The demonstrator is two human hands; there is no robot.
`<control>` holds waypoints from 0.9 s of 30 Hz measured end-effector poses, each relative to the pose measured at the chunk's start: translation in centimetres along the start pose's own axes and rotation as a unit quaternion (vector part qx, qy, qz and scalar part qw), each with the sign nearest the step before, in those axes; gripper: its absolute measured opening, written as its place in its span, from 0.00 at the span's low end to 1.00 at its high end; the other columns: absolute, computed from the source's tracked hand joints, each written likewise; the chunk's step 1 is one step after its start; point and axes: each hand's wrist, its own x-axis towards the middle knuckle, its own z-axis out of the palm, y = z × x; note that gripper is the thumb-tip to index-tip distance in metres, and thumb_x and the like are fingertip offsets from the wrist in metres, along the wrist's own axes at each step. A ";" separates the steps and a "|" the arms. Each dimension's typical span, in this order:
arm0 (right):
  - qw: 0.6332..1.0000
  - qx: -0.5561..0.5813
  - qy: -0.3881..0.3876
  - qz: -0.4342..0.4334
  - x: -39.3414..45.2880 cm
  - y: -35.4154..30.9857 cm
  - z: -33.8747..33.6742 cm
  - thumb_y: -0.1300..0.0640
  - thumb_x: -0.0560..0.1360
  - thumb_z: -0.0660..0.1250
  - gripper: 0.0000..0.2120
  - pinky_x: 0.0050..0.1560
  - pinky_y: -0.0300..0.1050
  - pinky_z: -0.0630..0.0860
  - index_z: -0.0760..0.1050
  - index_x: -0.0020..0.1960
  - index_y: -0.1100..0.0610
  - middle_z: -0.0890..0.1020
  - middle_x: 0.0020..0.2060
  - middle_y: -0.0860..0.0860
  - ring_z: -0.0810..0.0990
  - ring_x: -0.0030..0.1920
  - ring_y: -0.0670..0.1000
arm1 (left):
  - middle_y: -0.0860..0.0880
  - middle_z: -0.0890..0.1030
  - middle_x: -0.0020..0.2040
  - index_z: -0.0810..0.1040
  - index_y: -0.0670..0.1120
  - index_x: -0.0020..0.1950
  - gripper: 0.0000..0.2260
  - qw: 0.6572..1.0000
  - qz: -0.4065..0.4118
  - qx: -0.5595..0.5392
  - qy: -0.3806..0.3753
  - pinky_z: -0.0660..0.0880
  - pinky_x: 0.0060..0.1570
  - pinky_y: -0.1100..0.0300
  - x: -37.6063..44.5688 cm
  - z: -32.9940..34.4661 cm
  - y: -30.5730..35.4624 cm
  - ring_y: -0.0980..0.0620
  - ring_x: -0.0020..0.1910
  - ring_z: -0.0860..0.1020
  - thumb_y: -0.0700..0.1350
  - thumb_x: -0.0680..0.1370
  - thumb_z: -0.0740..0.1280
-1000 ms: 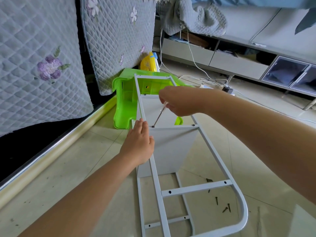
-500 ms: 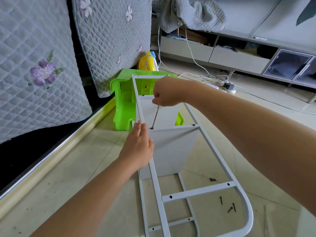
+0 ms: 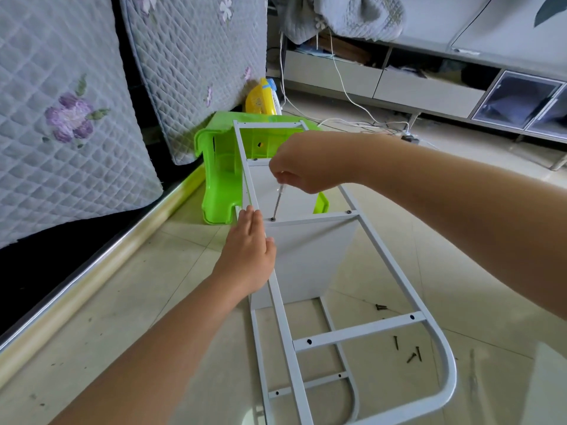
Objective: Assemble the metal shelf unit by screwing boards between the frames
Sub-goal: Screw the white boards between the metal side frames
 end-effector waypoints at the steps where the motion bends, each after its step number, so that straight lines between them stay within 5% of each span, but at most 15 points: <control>1: 1.000 -0.001 0.009 -0.003 0.1 -0.2 0.0 0.58 0.80 0.54 0.12 0.45 0.46 0.67 0.74 0.50 0.63 0.76 0.39 0.55 0.71 0.44 0.55 | 0.41 0.44 0.77 0.45 0.37 0.75 0.24 1.000 0.001 0.000 0.001 0.42 0.73 0.59 0.0 0.1 -0.1 0.47 0.76 0.43 0.41 0.82 0.51; 3: 0.999 0.025 0.021 0.027 0.5 -0.4 0.1 0.58 0.80 0.53 0.11 0.43 0.45 0.65 0.69 0.43 0.61 0.67 0.32 0.51 0.67 0.42 0.53 | 0.41 0.44 0.77 0.46 0.37 0.75 0.24 1.000 0.002 0.004 0.003 0.42 0.73 0.59 0.0 0.1 -0.2 0.47 0.76 0.43 0.41 0.82 0.51; 6: 0.989 0.092 0.019 0.116 1.1 -0.2 0.5 0.58 0.80 0.53 0.15 0.40 0.43 0.64 0.64 0.36 0.63 0.67 0.32 0.54 0.67 0.41 0.55 | 0.41 0.45 0.77 0.47 0.36 0.75 0.24 1.000 0.004 0.010 0.006 0.43 0.73 0.58 0.0 0.0 -0.2 0.47 0.76 0.43 0.41 0.82 0.51; 11: 0.961 0.179 -0.036 0.208 0.6 0.9 0.9 0.61 0.76 0.57 0.14 0.24 0.38 0.64 0.71 0.33 0.60 0.70 0.28 0.55 0.68 0.24 0.54 | 0.42 0.44 0.77 0.46 0.37 0.75 0.24 1.000 0.004 0.011 -0.003 0.43 0.72 0.58 -0.5 -0.4 -0.2 0.48 0.76 0.43 0.41 0.82 0.50; 14: 0.973 0.149 -0.043 0.172 0.4 0.8 0.8 0.56 0.80 0.53 0.18 0.32 0.41 0.70 0.68 0.33 0.60 0.72 0.32 0.56 0.74 0.33 0.57 | 0.42 0.43 0.77 0.45 0.38 0.75 0.24 1.000 -0.001 0.012 -0.010 0.43 0.72 0.58 -0.6 -0.5 0.1 0.49 0.76 0.42 0.41 0.82 0.50; 17: 0.983 0.124 -0.071 0.115 -0.2 0.8 0.6 0.51 0.80 0.52 0.15 0.48 0.47 0.72 0.70 0.53 0.62 0.79 0.47 0.59 0.77 0.48 0.59 | 0.42 0.43 0.77 0.45 0.38 0.76 0.24 1.000 -0.006 0.018 -0.013 0.43 0.72 0.58 -0.3 -0.5 0.2 0.49 0.76 0.42 0.42 0.82 0.50; 20: 0.990 0.108 -0.051 0.077 -0.7 0.4 0.1 0.58 0.80 0.54 0.11 0.43 0.43 0.65 0.69 0.59 0.63 0.77 0.53 0.59 0.72 0.47 0.56 | 0.42 0.43 0.77 0.45 0.38 0.75 0.24 1.000 -0.008 0.025 -0.009 0.43 0.72 0.58 -0.2 -0.4 0.3 0.48 0.76 0.42 0.42 0.82 0.50; 23: 0.998 0.047 -0.010 0.029 -0.2 0.1 -0.1 0.58 0.80 0.54 0.12 0.43 0.43 0.64 0.72 0.56 0.64 0.77 0.49 0.58 0.74 0.50 0.57 | 0.42 0.44 0.77 0.46 0.38 0.75 0.24 1.000 -0.007 0.021 -0.005 0.43 0.72 0.59 -0.2 -0.4 0.2 0.48 0.76 0.43 0.41 0.82 0.50; 27: 0.999 0.027 0.010 0.044 1.6 -0.3 -0.4 0.56 0.79 0.55 0.12 0.29 0.43 0.57 0.68 0.41 0.62 0.66 0.30 0.50 0.68 0.41 0.53 | 0.41 0.44 0.77 0.46 0.37 0.75 0.24 1.000 -0.005 0.021 0.002 0.43 0.72 0.59 0.1 -0.3 0.1 0.48 0.76 0.43 0.41 0.82 0.50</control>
